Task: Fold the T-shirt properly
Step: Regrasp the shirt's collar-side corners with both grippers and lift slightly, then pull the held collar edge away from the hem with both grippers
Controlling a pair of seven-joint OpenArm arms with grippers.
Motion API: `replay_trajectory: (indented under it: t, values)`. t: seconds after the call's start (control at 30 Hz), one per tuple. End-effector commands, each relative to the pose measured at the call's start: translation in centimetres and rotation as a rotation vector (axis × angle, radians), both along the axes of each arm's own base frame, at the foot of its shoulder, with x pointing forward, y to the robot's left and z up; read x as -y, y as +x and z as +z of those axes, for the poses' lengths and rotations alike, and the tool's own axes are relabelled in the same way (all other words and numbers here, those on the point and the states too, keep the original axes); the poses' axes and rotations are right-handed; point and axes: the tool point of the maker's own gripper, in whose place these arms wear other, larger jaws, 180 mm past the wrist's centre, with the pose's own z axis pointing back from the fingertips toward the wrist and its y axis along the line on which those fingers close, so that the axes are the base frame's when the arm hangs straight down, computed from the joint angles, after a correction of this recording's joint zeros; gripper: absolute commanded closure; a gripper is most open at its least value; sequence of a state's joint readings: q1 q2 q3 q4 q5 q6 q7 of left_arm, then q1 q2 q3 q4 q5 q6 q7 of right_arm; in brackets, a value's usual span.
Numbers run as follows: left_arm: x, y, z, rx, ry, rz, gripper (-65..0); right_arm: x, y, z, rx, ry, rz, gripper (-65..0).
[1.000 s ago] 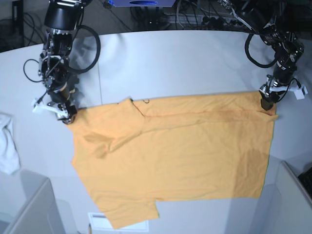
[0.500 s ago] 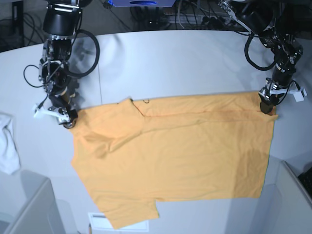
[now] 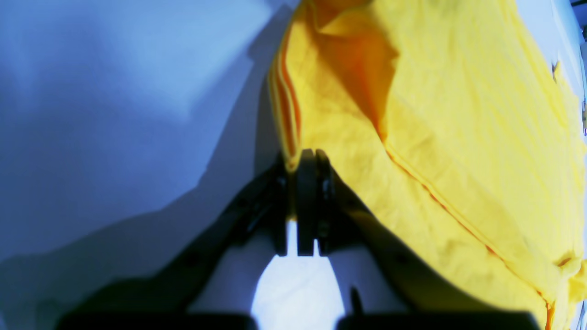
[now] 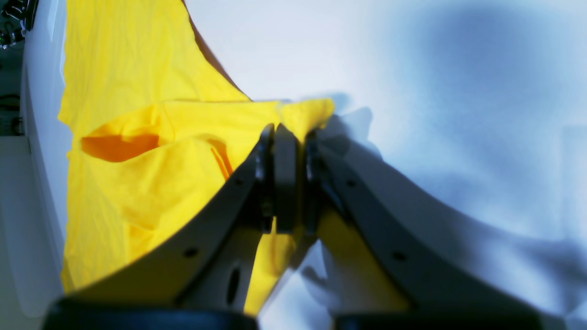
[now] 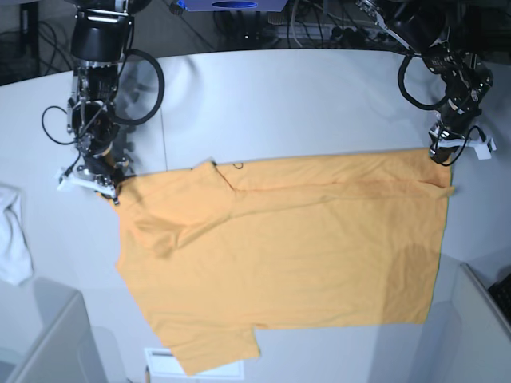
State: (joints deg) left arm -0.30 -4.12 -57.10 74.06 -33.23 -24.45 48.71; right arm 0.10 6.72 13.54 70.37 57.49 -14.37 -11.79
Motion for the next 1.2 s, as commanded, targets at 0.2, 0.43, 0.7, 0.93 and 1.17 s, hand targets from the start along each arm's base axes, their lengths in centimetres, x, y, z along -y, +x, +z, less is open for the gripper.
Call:
replay_trajectory:
  t: [0.2,0.43,0.7,0.93,1.17]
  values:
    - [-2.0,1.1,2.0,-0.022,0.097,-0.077,0.0,-0.1,-0.2,3.4,0.058,-0.022,0.014,0.0]
    - [-2.9,2.6,7.5,0.013,0.225,-0.143,0.0,0.8,-0.6,6.8,0.048,-0.034,-0.071,0.0]
    - [-2.5,5.1,12.9,0.077,0.299,-0.18,0.0,-1.1,2.0,11.2,0.146,0.02,0.001,0.0]
    - [-2.9,3.7,13.6,0.055,0.358,-0.192,0.0,-1.5,-0.6,12.0,0.153,-0.006,0.016,0.0]
    - [-2.8,-2.8,7.7,-0.097,0.342,-0.205,0.0,-0.8,-6.9,6.1,-0.013,-0.032,0.005,0.0]
